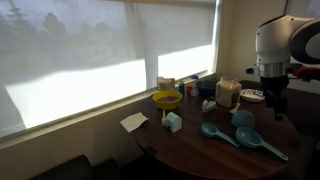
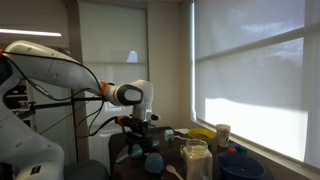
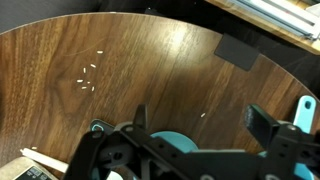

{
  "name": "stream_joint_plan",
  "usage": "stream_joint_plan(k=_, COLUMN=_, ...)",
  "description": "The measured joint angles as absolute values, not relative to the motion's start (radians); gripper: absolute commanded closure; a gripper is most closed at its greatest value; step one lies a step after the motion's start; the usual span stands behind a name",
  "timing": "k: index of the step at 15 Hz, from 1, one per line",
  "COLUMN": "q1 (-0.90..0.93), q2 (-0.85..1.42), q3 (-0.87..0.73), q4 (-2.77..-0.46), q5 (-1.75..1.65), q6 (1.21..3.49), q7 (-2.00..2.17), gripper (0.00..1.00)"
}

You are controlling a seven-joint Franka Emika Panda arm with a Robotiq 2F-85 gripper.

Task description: Turn the three serving spoons upside down, starting with one on far right moving to the far left

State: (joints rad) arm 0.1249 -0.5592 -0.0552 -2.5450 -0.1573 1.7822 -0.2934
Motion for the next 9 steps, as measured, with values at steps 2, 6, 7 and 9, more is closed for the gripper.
stream_joint_plan(k=2, q1=0.125, q2=-0.560, q3=-0.069, q4=-2.539, q5=-0.142, q6=1.773, q7=-0.307, gripper=0.00)
stream_joint_plan(k=6, q1=0.124, q2=-0.559, q3=-0.069, q4=-2.538, q5=-0.139, q6=1.772, q7=-0.307, gripper=0.00)
stream_joint_plan(k=7, q1=0.123, q2=-0.558, q3=-0.070, q4=-2.539, q5=-0.135, q6=1.773, q7=-0.316, gripper=0.00)
stream_joint_plan(k=9, q1=0.126, q2=-0.558, q3=-0.087, q4=-2.548, q5=-0.078, q6=1.788, q7=-0.374, gripper=0.00)
